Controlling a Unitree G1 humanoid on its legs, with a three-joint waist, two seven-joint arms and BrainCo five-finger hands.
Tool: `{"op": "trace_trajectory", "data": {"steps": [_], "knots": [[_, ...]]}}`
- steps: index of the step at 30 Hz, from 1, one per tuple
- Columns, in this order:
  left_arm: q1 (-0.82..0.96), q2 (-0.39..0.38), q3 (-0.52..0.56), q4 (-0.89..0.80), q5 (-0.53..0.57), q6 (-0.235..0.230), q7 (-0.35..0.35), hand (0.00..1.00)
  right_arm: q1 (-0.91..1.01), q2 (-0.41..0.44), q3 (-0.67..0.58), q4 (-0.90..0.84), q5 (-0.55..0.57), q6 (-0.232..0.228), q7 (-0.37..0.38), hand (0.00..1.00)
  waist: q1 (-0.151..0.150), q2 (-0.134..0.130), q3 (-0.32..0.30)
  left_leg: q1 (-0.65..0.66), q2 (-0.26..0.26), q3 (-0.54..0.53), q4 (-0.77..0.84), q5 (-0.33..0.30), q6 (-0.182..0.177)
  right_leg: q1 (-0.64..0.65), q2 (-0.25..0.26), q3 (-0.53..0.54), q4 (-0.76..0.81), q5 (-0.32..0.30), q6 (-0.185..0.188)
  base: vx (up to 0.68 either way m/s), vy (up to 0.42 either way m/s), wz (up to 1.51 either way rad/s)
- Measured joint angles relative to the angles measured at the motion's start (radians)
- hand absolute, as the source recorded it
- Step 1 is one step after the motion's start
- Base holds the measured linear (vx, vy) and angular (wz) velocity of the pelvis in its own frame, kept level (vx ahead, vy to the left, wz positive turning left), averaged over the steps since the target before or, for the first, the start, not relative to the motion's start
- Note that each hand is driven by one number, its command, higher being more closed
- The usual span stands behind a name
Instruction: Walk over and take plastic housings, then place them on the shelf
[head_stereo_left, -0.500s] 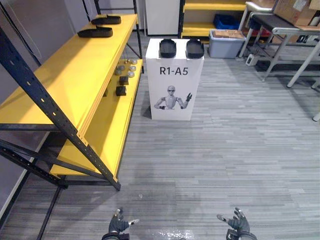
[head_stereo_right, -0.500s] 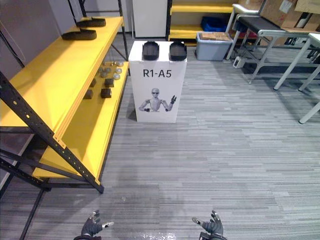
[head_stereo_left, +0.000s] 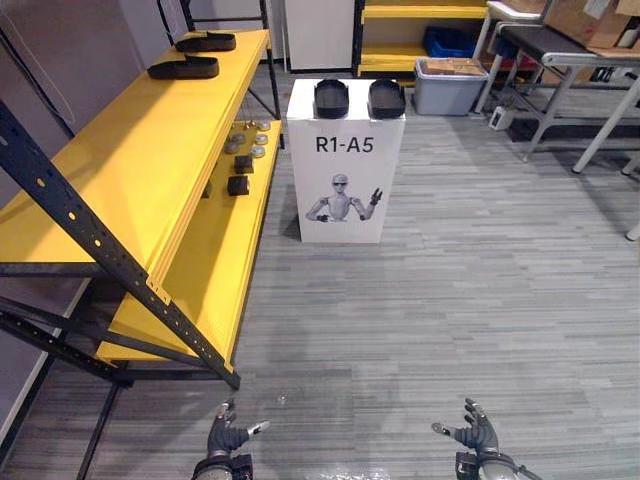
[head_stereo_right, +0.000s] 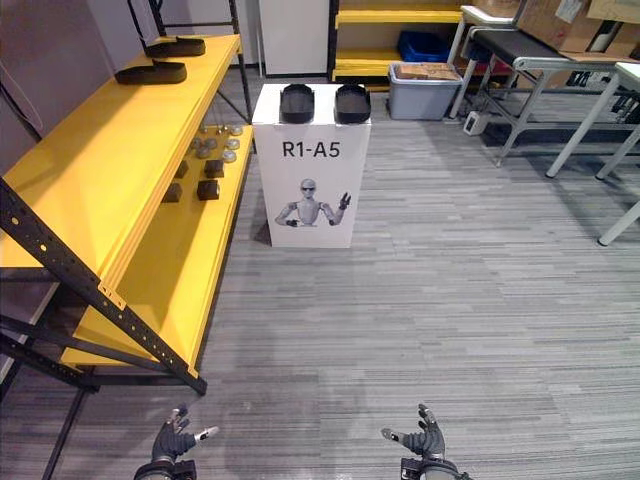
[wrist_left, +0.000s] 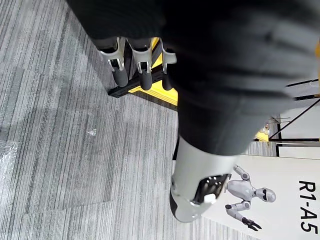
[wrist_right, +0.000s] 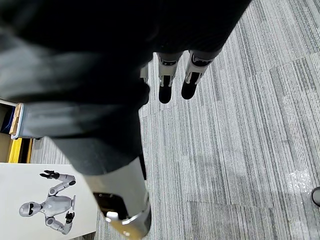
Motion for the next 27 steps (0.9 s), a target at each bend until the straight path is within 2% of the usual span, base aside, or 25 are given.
{"op": "trace_trajectory", "data": {"steps": [4,10,13,15,17,18,19,20,22,23,25,26,27], "knots": [[0.008,-0.010,0.001,0.001,0.000,0.000,0.001,0.00,0.000,0.000,0.000,0.012,0.010,0.000,-0.001,0.00,0.001,0.001,0.001,-0.001,0.003,0.015,0.002,-0.001,0.001,-0.010,0.002,0.004,0.002,0.000,-0.001,-0.09,0.000,-0.06],[0.022,-0.014,0.027,0.009,-0.001,0.007,0.006,0.00,-0.005,0.004,0.000,0.035,0.033,0.001,-0.004,0.00,0.007,0.005,0.004,-0.050,0.018,0.053,0.031,-0.028,0.033,-0.061,0.018,0.034,0.017,0.009,-0.016,-0.07,0.002,-0.18],[0.022,-0.014,0.052,0.009,-0.002,0.007,0.017,0.00,-0.009,0.005,-0.001,0.035,0.044,0.003,-0.006,0.00,0.011,0.005,0.006,-0.084,0.026,0.078,0.067,-0.061,0.037,-0.100,0.023,0.053,0.047,-0.017,-0.023,-0.01,0.010,-0.19],[0.023,-0.013,0.057,0.009,-0.002,0.007,0.017,0.00,-0.012,0.006,-0.001,0.035,0.044,0.003,-0.011,0.00,0.010,0.003,0.007,-0.104,0.028,0.086,0.108,-0.093,0.041,-0.156,0.018,0.052,0.149,-0.083,-0.018,0.02,0.016,-0.20],[0.032,-0.013,0.055,0.009,-0.002,0.008,0.017,0.00,-0.012,0.006,-0.002,0.043,0.044,0.004,-0.015,0.00,0.006,-0.005,0.010,-0.104,0.015,0.101,0.158,-0.136,0.058,-0.219,-0.013,0.044,0.336,-0.187,0.020,0.11,0.027,-0.12],[0.034,-0.013,0.052,0.009,-0.003,0.009,0.017,0.00,-0.012,0.005,-0.002,0.048,0.044,0.005,-0.017,0.00,0.005,-0.008,0.014,-0.101,0.013,0.100,0.165,-0.148,0.061,-0.232,-0.022,0.026,0.382,-0.196,0.034,0.18,0.040,-0.08],[0.035,-0.009,0.045,0.009,-0.003,0.009,0.018,0.00,-0.014,0.009,-0.001,0.057,0.044,0.008,-0.018,0.00,0.009,-0.007,0.014,-0.091,0.013,0.101,0.167,-0.167,0.067,-0.282,-0.040,-0.029,0.500,-0.196,0.034,0.23,0.050,-0.01],[0.027,0.002,0.034,0.008,-0.002,0.009,0.018,0.00,-0.018,0.018,0.001,0.057,0.044,0.009,-0.018,0.00,0.006,-0.006,0.028,-0.055,0.013,0.092,0.164,-0.181,0.073,-0.352,-0.072,-0.085,0.670,-0.202,0.053,0.24,0.045,0.04],[0.013,0.022,0.013,0.012,-0.002,0.011,0.018,0.00,-0.018,0.018,0.010,0.064,0.044,0.009,-0.018,0.00,0.000,-0.012,0.041,-0.009,0.016,0.075,0.160,-0.203,0.078,-0.412,-0.120,-0.161,0.788,-0.228,0.045,0.34,-0.009,0.27],[-0.001,0.030,0.003,0.014,-0.003,0.012,0.019,0.00,-0.033,0.007,0.010,0.077,0.044,0.010,-0.018,0.00,-0.006,-0.015,0.049,0.025,0.027,0.060,0.142,-0.208,0.073,-0.447,-0.145,-0.206,0.779,-0.230,0.042,0.43,-0.063,0.38],[-0.037,0.032,-0.004,0.033,-0.003,0.012,0.020,0.00,-0.057,-0.009,0.013,0.080,0.044,0.010,-0.019,0.00,-0.028,0.004,0.071,0.064,0.069,0.029,0.111,-0.207,0.072,-0.488,-0.143,-0.263,0.712,-0.228,0.028,0.37,-0.105,0.55],[-0.068,0.036,-0.004,0.051,-0.003,0.011,0.021,0.00,-0.079,-0.020,0.022,0.080,0.044,0.010,-0.020,0.00,-0.043,0.017,0.086,0.090,0.107,0.016,0.091,-0.203,0.065,-0.521,-0.130,-0.297,0.607,-0.201,0.011,0.44,-0.165,0.59],[-0.082,0.045,-0.004,0.054,-0.003,0.011,0.021,0.00,-0.089,-0.022,0.023,0.079,0.044,0.009,-0.021,0.00,-0.044,0.010,0.090,0.111,0.117,0.016,0.077,-0.195,0.041,-0.531,-0.120,-0.297,0.487,-0.142,0.009,0.55,-0.248,0.44]]}}
